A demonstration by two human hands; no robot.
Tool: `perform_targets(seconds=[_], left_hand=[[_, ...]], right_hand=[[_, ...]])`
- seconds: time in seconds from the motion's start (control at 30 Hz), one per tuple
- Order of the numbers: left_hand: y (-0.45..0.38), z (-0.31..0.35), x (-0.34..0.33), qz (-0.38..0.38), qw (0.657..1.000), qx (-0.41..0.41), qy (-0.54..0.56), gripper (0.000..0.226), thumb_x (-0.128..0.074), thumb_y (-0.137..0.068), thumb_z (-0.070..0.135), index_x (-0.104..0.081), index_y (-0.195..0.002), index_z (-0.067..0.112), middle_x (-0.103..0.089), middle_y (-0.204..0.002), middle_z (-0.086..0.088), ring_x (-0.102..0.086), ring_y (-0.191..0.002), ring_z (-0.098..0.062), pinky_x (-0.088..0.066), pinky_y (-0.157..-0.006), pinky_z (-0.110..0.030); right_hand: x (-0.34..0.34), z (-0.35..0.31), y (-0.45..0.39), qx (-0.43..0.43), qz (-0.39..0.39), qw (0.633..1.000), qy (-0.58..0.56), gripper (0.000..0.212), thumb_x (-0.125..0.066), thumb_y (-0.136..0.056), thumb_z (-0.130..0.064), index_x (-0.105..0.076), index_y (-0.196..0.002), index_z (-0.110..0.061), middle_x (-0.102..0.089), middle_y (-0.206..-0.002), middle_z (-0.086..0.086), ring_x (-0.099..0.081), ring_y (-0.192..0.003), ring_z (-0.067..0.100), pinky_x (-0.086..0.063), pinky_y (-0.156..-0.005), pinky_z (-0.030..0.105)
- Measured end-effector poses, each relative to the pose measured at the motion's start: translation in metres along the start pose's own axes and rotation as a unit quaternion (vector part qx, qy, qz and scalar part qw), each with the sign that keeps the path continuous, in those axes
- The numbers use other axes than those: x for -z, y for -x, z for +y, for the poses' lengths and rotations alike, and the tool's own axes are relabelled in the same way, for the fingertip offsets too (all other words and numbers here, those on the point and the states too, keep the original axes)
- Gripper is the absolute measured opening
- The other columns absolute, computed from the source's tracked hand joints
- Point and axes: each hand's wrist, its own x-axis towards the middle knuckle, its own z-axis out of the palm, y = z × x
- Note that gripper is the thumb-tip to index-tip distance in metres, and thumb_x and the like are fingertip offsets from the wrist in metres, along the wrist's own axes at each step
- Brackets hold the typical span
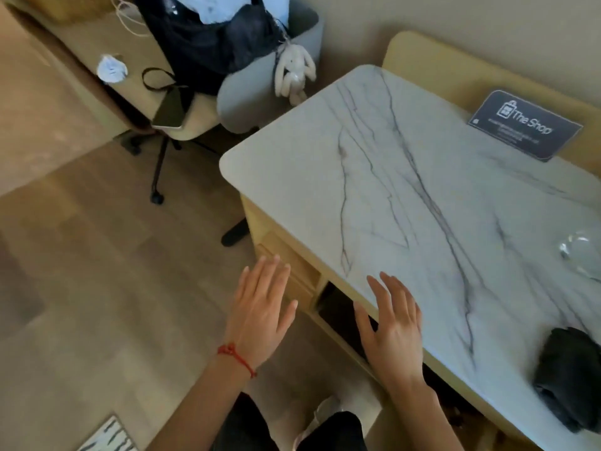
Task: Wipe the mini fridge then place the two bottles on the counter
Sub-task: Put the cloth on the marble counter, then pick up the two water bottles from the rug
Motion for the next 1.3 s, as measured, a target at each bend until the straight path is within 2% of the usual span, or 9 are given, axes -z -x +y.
perform_targets(seconds=[0.1, 0.2, 0.4, 0.6, 0.77, 0.97, 1.07, 1.2, 1.3], left_hand=[[0.033, -0.061, 0.009, -0.014, 0.998, 0.064, -0.011, 0.059, -0.011, -0.097, 0.046, -0.042, -0.130, 0.010, -0.053, -0.133, -0.015, -0.047, -0.124, -0.032, -0.032, -0.102, -0.052], [0.070, -0.126, 0.013, -0.022, 0.992, 0.120, -0.011, 0.064, -0.008, -0.096, 0.047, -0.046, -0.129, 0.007, -0.053, -0.132, -0.017, -0.048, -0.123, -0.034, -0.035, -0.102, -0.051], [0.139, -0.233, 0.011, -0.002, 0.978, 0.205, -0.026, 0.052, -0.037, -0.086, 0.036, -0.044, -0.128, 0.005, -0.055, -0.128, -0.020, -0.041, -0.121, -0.032, -0.026, -0.100, -0.043], [0.201, -0.284, 0.013, 0.023, 0.948, 0.318, -0.011, 0.052, -0.037, -0.087, 0.036, -0.047, -0.128, 0.005, -0.055, -0.129, -0.019, -0.033, -0.124, -0.030, -0.022, -0.103, -0.043], [0.240, -0.301, 0.015, 0.043, 0.900, 0.434, 0.006, 0.053, -0.035, -0.088, 0.038, -0.045, -0.130, 0.006, -0.051, -0.134, -0.018, -0.034, -0.128, -0.032, -0.021, -0.106, -0.045], [0.275, -0.310, 0.019, 0.057, 0.832, 0.552, 0.009, 0.053, -0.034, -0.088, 0.038, -0.048, -0.128, 0.006, -0.052, -0.133, -0.018, -0.046, -0.124, -0.037, -0.031, -0.103, -0.052], [0.287, -0.311, 0.020, 0.068, 0.783, 0.618, 0.006, 0.055, -0.035, -0.087, 0.039, -0.050, -0.127, 0.005, -0.053, -0.132, -0.019, -0.047, -0.123, -0.038, -0.031, -0.102, -0.054], [0.298, -0.302, 0.020, 0.088, 0.712, 0.696, 0.021, 0.057, -0.035, -0.085, 0.039, -0.049, -0.128, 0.005, -0.051, -0.133, -0.021, -0.045, -0.124, -0.040, -0.032, -0.102, -0.056], [0.307, -0.294, 0.020, 0.109, 0.663, 0.740, 0.030, 0.058, -0.035, -0.086, 0.040, -0.047, -0.130, 0.005, -0.050, -0.134, -0.020, -0.042, -0.127, -0.039, -0.033, -0.104, -0.057]], right_hand=[[-0.030, -0.054, 0.001, 0.050, -0.022, 0.999, 0.000, 0.040, -0.044, -0.087, -0.034, -0.056, -0.115, -0.008, -0.059, -0.121, 0.017, -0.052, -0.116, 0.035, -0.045, -0.094, 0.050], [-0.062, -0.109, 0.007, 0.094, -0.055, 0.994, -0.002, 0.040, -0.044, -0.088, -0.034, -0.056, -0.116, -0.008, -0.059, -0.122, 0.015, -0.050, -0.118, 0.030, -0.041, -0.097, 0.048], [-0.131, -0.187, 0.026, 0.163, -0.171, 0.971, 0.029, 0.045, -0.039, -0.089, -0.037, -0.049, -0.126, -0.012, -0.055, -0.129, 0.013, -0.049, -0.122, 0.030, -0.037, -0.101, 0.045], [-0.169, -0.247, 0.030, 0.251, -0.240, 0.936, 0.057, 0.046, -0.039, -0.088, -0.036, -0.046, -0.127, -0.014, -0.055, -0.130, 0.012, -0.050, -0.121, 0.030, -0.039, -0.097, 0.048], [-0.204, -0.290, 0.018, 0.344, -0.286, 0.892, 0.071, 0.048, -0.035, -0.088, -0.037, -0.043, -0.129, -0.014, -0.054, -0.132, 0.014, -0.049, -0.123, 0.031, -0.039, -0.099, 0.049], [-0.245, -0.352, 0.011, 0.469, -0.321, 0.821, 0.061, 0.048, -0.040, -0.088, -0.035, -0.045, -0.130, -0.013, -0.054, -0.132, 0.013, -0.047, -0.125, 0.028, -0.039, -0.100, 0.045], [-0.264, -0.381, 0.009, 0.528, -0.349, 0.773, 0.050, 0.048, -0.038, -0.087, -0.036, -0.047, -0.128, -0.013, -0.055, -0.131, 0.013, -0.049, -0.123, 0.029, -0.040, -0.099, 0.044], [-0.285, -0.415, 0.000, 0.604, -0.355, 0.713, 0.028, 0.045, -0.057, -0.088, -0.028, -0.048, -0.129, -0.012, -0.053, -0.133, 0.014, -0.049, -0.124, 0.030, -0.040, -0.100, 0.047], [-0.298, -0.440, -0.002, 0.641, -0.362, 0.677, 0.022, 0.048, -0.061, -0.086, -0.027, -0.048, -0.130, -0.012, -0.052, -0.134, 0.015, -0.048, -0.124, 0.032, -0.039, -0.100, 0.047]])
